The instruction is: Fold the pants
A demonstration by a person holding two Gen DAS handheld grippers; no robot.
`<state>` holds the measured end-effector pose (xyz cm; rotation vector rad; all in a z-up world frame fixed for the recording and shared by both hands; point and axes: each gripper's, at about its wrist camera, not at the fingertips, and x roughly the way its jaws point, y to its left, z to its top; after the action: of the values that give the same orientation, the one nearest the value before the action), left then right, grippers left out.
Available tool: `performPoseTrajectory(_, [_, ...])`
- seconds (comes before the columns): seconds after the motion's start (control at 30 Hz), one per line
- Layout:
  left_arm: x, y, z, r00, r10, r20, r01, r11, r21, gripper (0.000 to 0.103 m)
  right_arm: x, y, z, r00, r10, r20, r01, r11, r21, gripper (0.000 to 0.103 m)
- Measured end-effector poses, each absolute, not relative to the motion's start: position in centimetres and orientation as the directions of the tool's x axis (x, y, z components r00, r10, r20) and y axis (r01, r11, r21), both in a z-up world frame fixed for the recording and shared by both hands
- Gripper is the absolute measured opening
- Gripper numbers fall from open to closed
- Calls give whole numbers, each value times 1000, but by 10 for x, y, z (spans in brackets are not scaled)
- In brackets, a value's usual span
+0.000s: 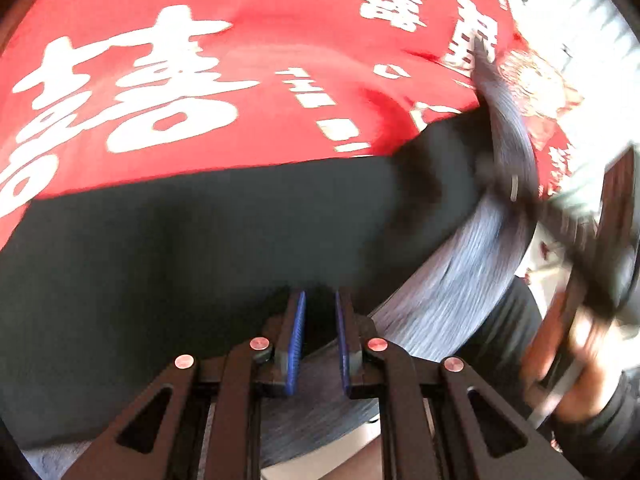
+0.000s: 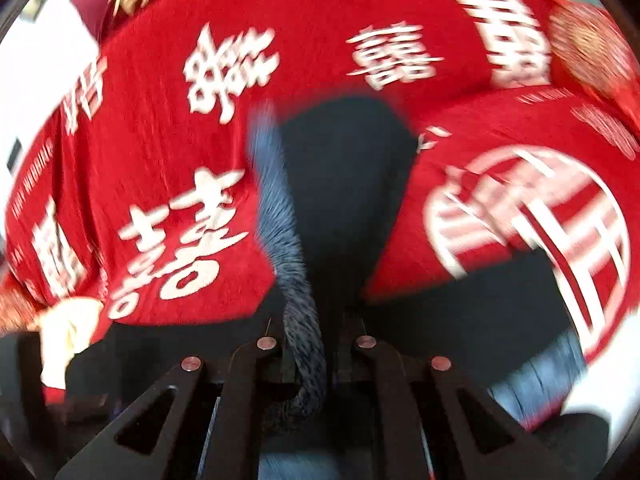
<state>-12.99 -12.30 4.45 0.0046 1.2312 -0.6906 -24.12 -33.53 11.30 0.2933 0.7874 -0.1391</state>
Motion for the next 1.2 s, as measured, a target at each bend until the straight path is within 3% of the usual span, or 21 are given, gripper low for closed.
performPoseTrajectory(0.17, [-143,-186,29,46,-476,-878,579,729,-365,15,-275,-364,65,613,30,-790,313,908,278,13])
performPoseTrajectory(0.23, [-147,-198,21,43,-446,-894,589,734,-338,15,-275,-374,63,615,66,-786,327,885,330,15])
performPoseTrajectory(0.27, [-148,-202,17,47,-433,-900,593,737,-324,15,-273,-378,66,617,65,-784,329,884,332,23])
performPoseTrajectory(0.4, [-149,-194,14,42,-450,-892,571,743,-348,15,-277,-404,77,672,45,-740,367,847,385,27])
performPoseTrajectory(0.43, [-150,-192,14,34,-454,-890,565,744,-357,15,-279,-413,76,678,47,-734,387,825,411,31])
performPoseTrajectory(0.5, [-149,-188,13,31,-454,-890,561,745,-361,15,-285,-437,72,679,22,-733,454,772,445,55])
performPoseTrajectory(0.53, [-148,-190,14,33,-451,-892,560,747,-357,15,-287,-448,71,683,8,-730,480,748,458,57])
performPoseTrajectory(0.57, [-149,-192,14,39,-446,-894,563,749,-349,15,-288,-461,69,694,12,-720,491,723,486,57])
performPoseTrajectory(0.6, [-150,-194,15,47,-439,-897,568,750,-337,15,-289,-469,69,698,17,-716,491,716,496,51])
performPoseTrajectory(0.67, [-151,-201,15,56,-428,-902,574,753,-321,15,-285,-479,76,695,24,-718,465,748,475,7])
performPoseTrajectory(0.73, [-152,-203,20,74,-439,-895,577,751,-321,15,-282,-476,94,724,41,-689,383,806,451,6])
performPoseTrajectory(0.83, [-150,-201,14,67,-430,-900,560,763,-323,15,-267,-454,108,702,-34,-712,300,920,251,6])
performPoseTrajectory(0.93, [-150,-200,12,62,-447,-892,562,754,-339,15,-271,-494,64,601,48,-798,419,831,366,6])
performPoseTrajectory(1.0, [-151,-199,10,40,-458,-888,561,746,-359,15,-281,-512,51,602,102,-792,469,758,454,7])
performPoseTrajectory(1.13, [-152,-204,10,51,-435,-899,575,749,-329,15,-280,-502,61,563,42,-825,477,799,366,7])
performPoseTrajectory(1.2, [-151,-203,10,49,-436,-899,571,751,-332,15,-286,-513,56,527,29,-849,554,746,370,16])
